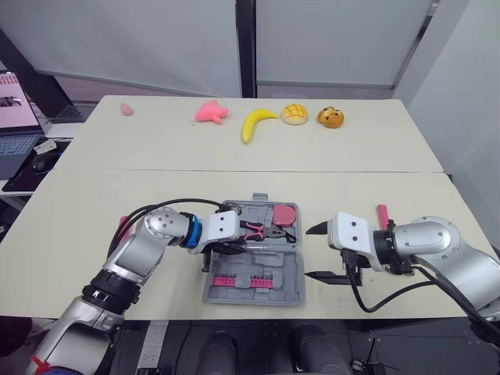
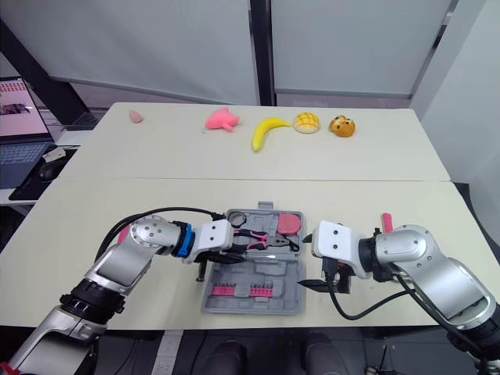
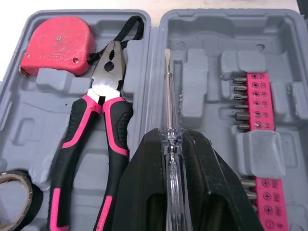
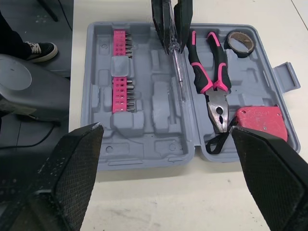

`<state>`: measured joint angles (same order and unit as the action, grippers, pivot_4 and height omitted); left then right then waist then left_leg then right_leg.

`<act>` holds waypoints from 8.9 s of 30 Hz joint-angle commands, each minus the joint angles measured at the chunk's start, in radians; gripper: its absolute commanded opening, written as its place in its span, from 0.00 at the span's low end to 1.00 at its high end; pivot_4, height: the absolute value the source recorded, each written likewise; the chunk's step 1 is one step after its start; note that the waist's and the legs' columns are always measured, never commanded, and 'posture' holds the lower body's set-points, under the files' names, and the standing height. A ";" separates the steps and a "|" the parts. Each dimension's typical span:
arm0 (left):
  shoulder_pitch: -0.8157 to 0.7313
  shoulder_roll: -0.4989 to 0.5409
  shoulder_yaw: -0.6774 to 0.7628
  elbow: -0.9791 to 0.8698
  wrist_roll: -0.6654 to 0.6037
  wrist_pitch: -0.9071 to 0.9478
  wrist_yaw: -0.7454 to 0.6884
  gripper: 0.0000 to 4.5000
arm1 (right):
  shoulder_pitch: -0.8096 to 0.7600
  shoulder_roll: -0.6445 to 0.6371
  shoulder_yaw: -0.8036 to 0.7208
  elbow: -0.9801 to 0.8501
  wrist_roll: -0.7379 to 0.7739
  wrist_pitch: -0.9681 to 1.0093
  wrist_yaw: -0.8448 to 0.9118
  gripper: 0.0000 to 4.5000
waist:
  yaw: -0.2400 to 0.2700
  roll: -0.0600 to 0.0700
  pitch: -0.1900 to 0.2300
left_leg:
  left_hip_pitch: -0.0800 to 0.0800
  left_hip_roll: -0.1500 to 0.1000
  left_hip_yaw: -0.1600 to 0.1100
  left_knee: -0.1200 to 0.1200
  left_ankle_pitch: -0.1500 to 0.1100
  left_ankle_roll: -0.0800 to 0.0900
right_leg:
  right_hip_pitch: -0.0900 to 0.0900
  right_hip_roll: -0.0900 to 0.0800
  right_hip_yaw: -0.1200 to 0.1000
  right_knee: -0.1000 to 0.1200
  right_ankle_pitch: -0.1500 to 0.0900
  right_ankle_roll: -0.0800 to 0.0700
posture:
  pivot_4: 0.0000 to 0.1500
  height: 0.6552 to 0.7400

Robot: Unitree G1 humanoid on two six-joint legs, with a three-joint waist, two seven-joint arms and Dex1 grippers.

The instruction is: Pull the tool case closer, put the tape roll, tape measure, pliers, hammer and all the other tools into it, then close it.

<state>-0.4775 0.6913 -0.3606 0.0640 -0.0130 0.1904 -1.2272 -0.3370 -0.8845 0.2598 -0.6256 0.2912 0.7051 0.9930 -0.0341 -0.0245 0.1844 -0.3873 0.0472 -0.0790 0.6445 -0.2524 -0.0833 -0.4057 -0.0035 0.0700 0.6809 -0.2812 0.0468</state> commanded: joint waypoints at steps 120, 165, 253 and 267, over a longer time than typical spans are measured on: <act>0.655 0.205 1.023 0.304 -0.392 0.076 0.145 0.69 | 0.702 0.094 -0.852 0.208 -0.011 -0.231 -0.135 1.00 | 0.000 -0.001 -0.001 | 0.004 0.001 0.001 -0.001 0.000 0.000 | 0.002 -0.001 0.000 0.001 -0.003 0.002 | 1.00 0.83; 0.273 0.117 0.446 -0.287 -0.558 -0.037 -0.275 0.99 | 0.763 0.183 -0.758 -0.034 0.050 -0.140 -0.261 1.00 | 0.000 0.000 -0.003 | 0.004 0.001 0.003 -0.002 0.000 0.000 | 0.002 0.000 0.002 0.001 -0.003 0.003 | 1.00 0.83; 0.399 0.342 0.452 -0.093 -0.277 -0.188 -0.219 1.00 | -0.361 0.126 0.497 0.068 -0.270 0.242 -0.086 0.05 | -0.021 0.006 0.003 | -0.006 0.001 0.000 0.000 0.000 0.000 | -0.007 0.000 0.000 0.001 0.000 -0.003 | 1.00 0.83; 0.386 0.344 0.435 -0.099 -0.245 -0.183 -0.192 1.00 | -0.396 0.298 0.571 0.220 -0.375 0.223 -0.114 0.05 | -0.023 0.006 0.003 | -0.008 0.001 0.000 0.001 0.000 0.000 | -0.009 0.000 -0.001 0.003 0.000 -0.003 | 1.00 0.83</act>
<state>-0.0803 1.0247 0.0780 -0.0088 -0.2589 0.0111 -1.4261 -0.7101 -0.6072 0.8422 -0.3943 -0.0660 0.9454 0.8905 -0.0567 -0.0190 0.1877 -0.3954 0.0484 -0.0795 0.6450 -0.2524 -0.0831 -0.4146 -0.0031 0.0686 0.6840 -0.2811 0.0441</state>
